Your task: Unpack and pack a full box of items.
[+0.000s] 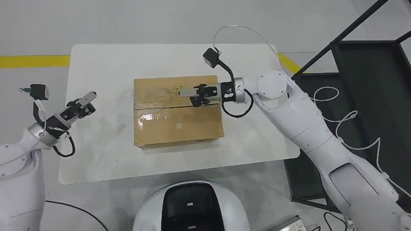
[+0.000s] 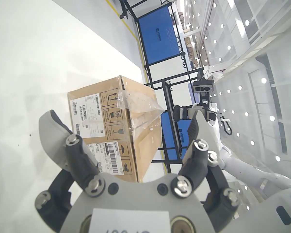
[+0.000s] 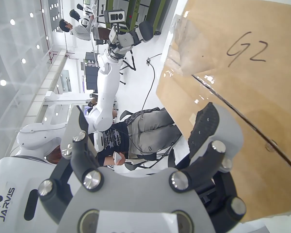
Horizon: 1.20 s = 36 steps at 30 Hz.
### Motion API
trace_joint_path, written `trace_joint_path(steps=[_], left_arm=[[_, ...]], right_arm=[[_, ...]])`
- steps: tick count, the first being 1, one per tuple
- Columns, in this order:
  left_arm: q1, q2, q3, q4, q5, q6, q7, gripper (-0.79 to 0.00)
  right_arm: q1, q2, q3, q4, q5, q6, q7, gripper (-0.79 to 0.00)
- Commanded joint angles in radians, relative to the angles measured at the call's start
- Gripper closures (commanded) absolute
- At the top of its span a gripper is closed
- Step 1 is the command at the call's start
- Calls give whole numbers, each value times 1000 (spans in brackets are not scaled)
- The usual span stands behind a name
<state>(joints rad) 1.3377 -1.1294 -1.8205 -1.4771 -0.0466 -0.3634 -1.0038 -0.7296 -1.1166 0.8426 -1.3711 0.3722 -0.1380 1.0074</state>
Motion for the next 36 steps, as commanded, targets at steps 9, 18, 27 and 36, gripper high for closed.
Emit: trace_joint_path(steps=[9,18,27,36], left_arm=[[-44,27,-8,63,82,63,-83,-785],[-118,52,9,134,99,1,-181,-785],[-113,61,54,134,99,-42,-145,-785],[-63,75,51,77,108,-76,-112,-785]], right_arm=[[186,-115,-177,187,57,-17,-67,-785],[303,-224,-287,381,85,-33,-93,-785],[363,-294,-323,529,101,-52,-46,-785],[333,-292,-295,565,78,-64,28,-785]])
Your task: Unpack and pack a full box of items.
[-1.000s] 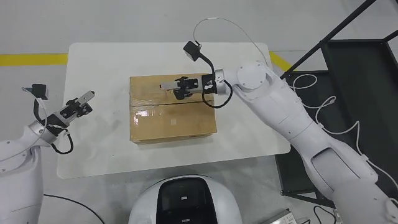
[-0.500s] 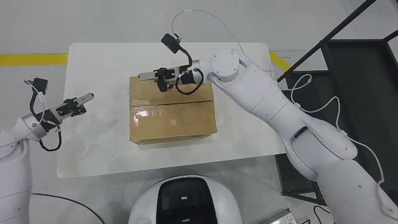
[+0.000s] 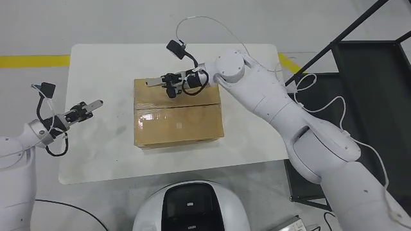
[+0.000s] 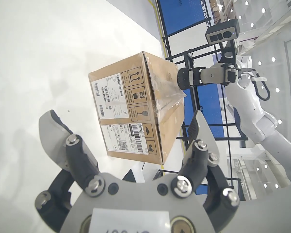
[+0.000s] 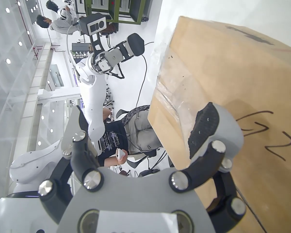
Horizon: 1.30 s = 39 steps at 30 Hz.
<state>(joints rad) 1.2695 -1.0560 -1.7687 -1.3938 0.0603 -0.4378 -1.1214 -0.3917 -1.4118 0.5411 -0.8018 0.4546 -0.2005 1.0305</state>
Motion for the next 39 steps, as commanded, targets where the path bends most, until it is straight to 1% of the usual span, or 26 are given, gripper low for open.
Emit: trace_joint_path(steps=[1,5,11,18,23,26,28,31,39], left_arm=[[12,3,-1,-14,3,-3,11,-785],[38,8,-2,-47,18,-13,31,-785],[67,15,4,-79,27,-18,56,-785],[79,23,14,-97,39,-18,78,-785],[83,29,11,-99,36,-14,97,-785],[91,32,6,-98,24,-19,110,-785],[98,33,4,-96,1,-26,119,-785],[107,36,-1,-97,-23,-32,132,-785],[139,41,5,-134,-20,-34,167,-785]], right_arm=[[-11,8,14,-12,-9,-2,11,-785],[-45,34,50,-65,-45,0,25,-785],[-117,82,111,-172,-120,41,32,-785],[-215,143,222,-296,-181,81,15,-785],[-292,186,323,-432,-211,102,10,-785],[-334,200,353,-532,-222,125,21,-785],[-344,199,344,-571,-228,148,22,-785],[-328,183,299,-572,-223,172,-1,-785],[-227,103,157,-404,-166,172,-100,-785]])
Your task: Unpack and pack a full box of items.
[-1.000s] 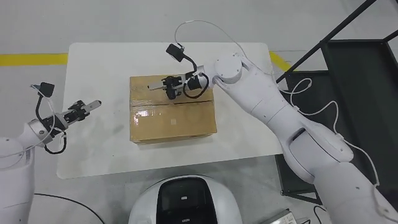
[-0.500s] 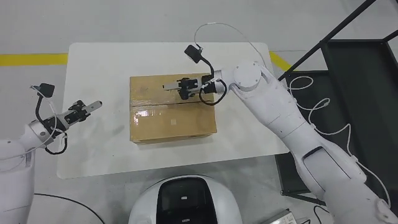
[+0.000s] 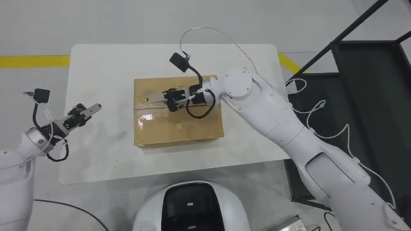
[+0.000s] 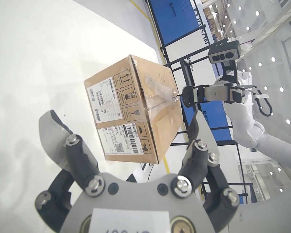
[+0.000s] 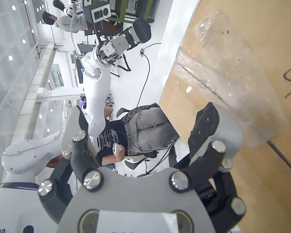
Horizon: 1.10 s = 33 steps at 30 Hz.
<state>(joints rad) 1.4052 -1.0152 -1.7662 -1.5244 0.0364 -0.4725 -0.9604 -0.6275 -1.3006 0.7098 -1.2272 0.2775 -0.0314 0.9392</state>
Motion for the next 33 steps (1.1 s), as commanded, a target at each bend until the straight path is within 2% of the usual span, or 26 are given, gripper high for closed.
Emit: trace_joint_path(steps=[1,6,12,21,33], left_arm=[[5,1,4,-7,7,0,12,-785],[4,4,17,-7,12,2,26,-785],[-6,7,36,2,21,1,40,-785],[-10,14,54,11,36,-10,57,-785],[-4,22,63,2,40,-11,71,-785]], right_arm=[[19,-17,-23,41,18,3,-14,-785],[49,-43,-50,108,20,4,-27,-785],[37,-35,-17,121,0,9,-20,-785],[-80,30,115,5,-79,80,2,-785],[-328,133,405,-219,-152,132,15,-785]])
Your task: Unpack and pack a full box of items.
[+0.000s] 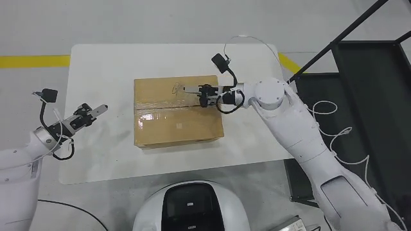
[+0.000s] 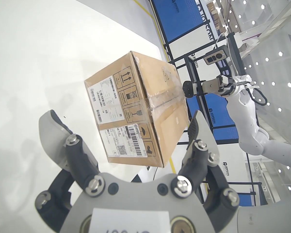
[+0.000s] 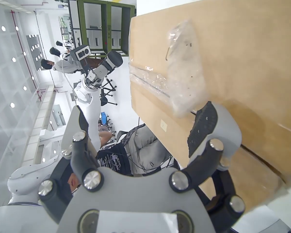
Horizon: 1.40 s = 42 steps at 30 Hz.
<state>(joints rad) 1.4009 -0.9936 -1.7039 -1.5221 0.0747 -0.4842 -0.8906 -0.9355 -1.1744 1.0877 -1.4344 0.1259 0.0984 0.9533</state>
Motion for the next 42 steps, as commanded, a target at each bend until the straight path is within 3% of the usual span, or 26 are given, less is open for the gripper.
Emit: trace_joint_path(steps=[1,7,13,24,31,42], left_arm=[[-1,1,2,-1,3,1,2,-785],[-3,5,11,-1,1,4,6,-785],[-2,5,12,5,-76,2,26,-785],[-31,26,-73,57,-110,75,-10,-785],[-63,39,-114,126,-116,100,-31,-785],[-31,45,-135,114,-153,70,5,-785]], right_arm=[[-40,12,51,-25,1,3,1,-785],[-105,31,122,-130,31,-38,26,-785],[-19,9,17,-123,57,-42,31,-785],[264,-125,-331,180,185,-113,-30,-785],[328,-205,-448,319,250,-190,-90,-785],[382,-315,-550,491,302,-281,-160,-785]])
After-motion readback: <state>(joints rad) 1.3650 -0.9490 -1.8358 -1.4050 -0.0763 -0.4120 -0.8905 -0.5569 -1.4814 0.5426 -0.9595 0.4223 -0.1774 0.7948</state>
